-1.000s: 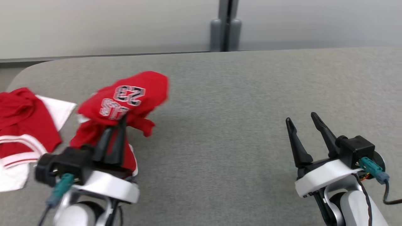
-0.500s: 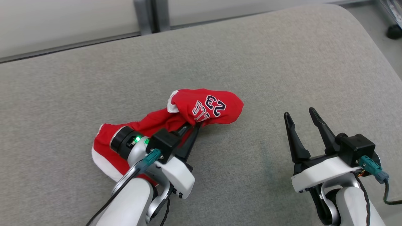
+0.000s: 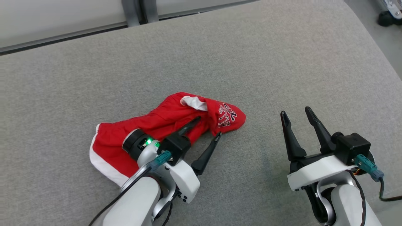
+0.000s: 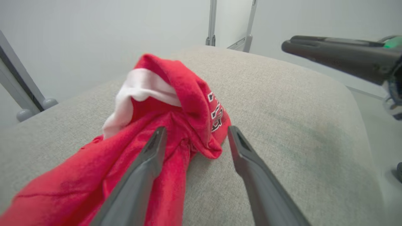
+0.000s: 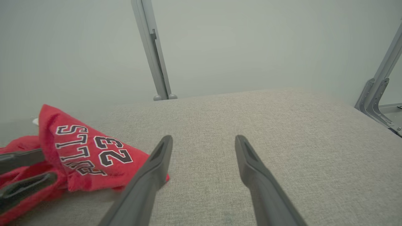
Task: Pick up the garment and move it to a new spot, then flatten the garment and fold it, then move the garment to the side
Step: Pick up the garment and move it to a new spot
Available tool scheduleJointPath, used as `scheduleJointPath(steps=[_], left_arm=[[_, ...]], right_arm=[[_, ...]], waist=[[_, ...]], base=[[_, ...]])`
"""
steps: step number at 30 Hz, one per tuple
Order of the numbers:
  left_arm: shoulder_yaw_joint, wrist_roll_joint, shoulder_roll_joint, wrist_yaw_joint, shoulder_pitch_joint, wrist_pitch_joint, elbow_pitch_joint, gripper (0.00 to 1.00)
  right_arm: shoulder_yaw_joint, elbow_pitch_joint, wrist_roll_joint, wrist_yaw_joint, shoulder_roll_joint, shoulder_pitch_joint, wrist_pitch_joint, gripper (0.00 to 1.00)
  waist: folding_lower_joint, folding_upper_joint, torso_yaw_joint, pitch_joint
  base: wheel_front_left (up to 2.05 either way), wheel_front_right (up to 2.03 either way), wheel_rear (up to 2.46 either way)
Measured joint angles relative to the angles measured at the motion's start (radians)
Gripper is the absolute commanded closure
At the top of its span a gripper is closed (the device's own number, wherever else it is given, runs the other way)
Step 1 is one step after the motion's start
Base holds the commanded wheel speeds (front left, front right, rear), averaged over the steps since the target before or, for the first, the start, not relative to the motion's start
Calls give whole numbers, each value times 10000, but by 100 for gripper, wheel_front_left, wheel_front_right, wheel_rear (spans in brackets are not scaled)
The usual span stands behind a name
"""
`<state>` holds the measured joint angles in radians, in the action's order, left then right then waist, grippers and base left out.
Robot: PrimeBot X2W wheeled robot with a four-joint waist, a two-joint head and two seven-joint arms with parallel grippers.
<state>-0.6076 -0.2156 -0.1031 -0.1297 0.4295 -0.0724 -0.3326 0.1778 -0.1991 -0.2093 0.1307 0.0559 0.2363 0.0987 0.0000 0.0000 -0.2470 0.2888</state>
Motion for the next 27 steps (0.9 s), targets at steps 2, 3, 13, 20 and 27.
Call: scheduleJointPath(steps=[2, 3, 13, 20, 27], left_arm=[[136, -56, -98, 92, -128, -299, 203, 0], [136, -56, -98, 92, -128, -299, 203, 0], [1664, -652, -539, 1367, -1140, -1501, 1373, 0], [2840, -1089, -1049, 1919, -1794, -1762, 1758, 0], [3735, -1730, -1590, 1887, -2584, -1847, 1893, 0]], right_arm=[[-46, -31, 6, 0, 8, -4, 13, 0], [-46, -31, 6, 0, 8, -4, 13, 0], [-201, 121, 153, 0, 244, -216, -190, 0], [-249, 320, 178, 0, 316, -389, -387, 0], [-272, 460, 176, 0, 351, -701, -564, 0]], waist=[[0, 0, 153, -134], [0, 0, 153, -134], [0, 0, 1241, -838], [1, 0, 1949, -1312], [0, 0, 2421, -1716]], base=[[0, 0, 0], [0, 0, 0], [0, 0, 0], [0, 0, 0], [0, 0, 0]])
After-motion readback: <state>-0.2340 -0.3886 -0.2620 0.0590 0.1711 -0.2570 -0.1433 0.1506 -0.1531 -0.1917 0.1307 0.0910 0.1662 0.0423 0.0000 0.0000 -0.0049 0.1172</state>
